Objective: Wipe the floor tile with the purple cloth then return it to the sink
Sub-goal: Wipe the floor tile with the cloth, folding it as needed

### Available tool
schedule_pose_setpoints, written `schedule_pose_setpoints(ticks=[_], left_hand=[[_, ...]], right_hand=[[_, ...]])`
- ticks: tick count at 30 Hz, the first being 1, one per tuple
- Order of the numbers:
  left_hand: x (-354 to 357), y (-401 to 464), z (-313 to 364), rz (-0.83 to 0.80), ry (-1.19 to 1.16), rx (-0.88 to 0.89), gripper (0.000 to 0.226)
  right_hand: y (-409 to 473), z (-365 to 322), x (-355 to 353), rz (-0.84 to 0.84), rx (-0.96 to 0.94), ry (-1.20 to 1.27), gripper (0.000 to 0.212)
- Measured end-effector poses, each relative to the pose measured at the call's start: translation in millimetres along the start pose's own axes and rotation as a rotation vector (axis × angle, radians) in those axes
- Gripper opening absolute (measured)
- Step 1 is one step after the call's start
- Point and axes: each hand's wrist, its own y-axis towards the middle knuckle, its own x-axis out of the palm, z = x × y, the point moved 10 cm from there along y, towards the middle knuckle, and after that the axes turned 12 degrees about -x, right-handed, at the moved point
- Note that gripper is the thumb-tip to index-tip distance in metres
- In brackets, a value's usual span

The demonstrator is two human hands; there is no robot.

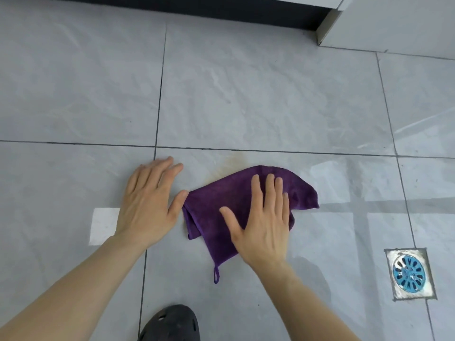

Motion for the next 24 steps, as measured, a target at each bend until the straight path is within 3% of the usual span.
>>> schedule_pose_setpoints(ticks=[5,11,24], left_hand=[[23,12,-9,-0.053,0.063,-0.020,0.069],[36,17,-14,-0.059,0.171,-0.050,0.072],[33,20,-12,-0.064,0.152,-0.049,0.076]], right_hand=[[19,-7,27,-0.071,0.043,-0.092,0.096],[46,-6,33,-0.104,-0.008,-0.164,0.090],[115,-14,28,-0.118,-0.105,-0.198,0.087]])
